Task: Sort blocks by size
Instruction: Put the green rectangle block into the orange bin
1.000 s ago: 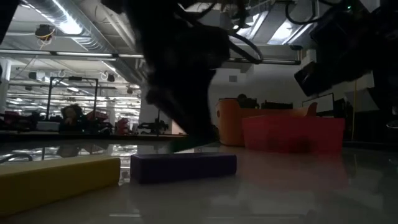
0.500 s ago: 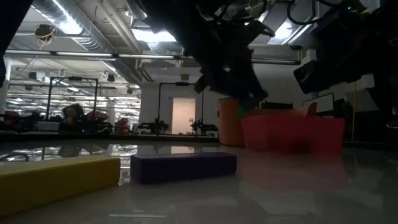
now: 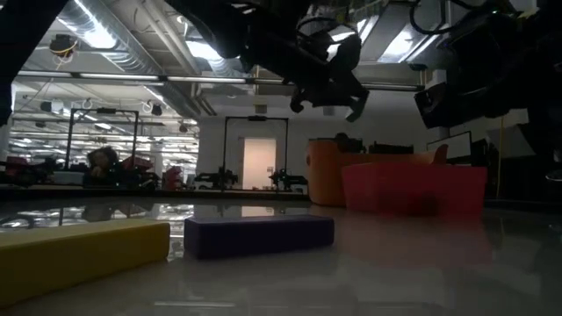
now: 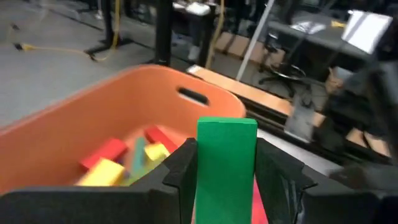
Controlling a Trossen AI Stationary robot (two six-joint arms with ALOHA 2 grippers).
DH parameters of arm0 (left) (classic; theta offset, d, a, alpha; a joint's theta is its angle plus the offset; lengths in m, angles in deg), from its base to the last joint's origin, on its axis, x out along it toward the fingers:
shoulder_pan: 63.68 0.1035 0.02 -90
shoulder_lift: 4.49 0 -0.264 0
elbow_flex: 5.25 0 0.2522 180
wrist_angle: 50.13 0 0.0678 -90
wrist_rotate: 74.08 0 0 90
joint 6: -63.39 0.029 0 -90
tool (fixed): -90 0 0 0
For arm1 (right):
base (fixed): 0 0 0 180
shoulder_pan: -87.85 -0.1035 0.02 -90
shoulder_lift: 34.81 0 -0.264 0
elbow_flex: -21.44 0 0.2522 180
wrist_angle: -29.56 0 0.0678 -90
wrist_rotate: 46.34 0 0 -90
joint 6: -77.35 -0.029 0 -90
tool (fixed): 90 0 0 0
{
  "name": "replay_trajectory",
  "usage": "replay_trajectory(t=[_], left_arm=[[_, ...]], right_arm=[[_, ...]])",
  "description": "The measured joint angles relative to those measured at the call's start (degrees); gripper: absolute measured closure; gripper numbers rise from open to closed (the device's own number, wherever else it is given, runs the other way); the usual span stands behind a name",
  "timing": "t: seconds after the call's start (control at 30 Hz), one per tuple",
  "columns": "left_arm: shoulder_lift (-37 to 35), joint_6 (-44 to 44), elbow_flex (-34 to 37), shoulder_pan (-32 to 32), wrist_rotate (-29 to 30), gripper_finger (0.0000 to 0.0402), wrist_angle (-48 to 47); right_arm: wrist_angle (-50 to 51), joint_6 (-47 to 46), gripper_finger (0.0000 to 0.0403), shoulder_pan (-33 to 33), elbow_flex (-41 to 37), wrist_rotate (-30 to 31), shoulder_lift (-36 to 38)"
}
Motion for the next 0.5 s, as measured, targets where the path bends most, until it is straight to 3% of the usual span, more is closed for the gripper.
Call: replay_trajectory(t=[0.23,0.5], left_arm=[[-0.04,0.42,0.02,3.85,0.00,0.0269,-0.54],[-0.04,0.23,0.02,6.42,-0.04,0.0195,-0.52]], right_arm=[[-10.86,-3.58,0.0146,0.00,-8.52,0.00,4.09],[-25.74,-10.52,0.0146,0.00,-14.66,0.02,6.39]])
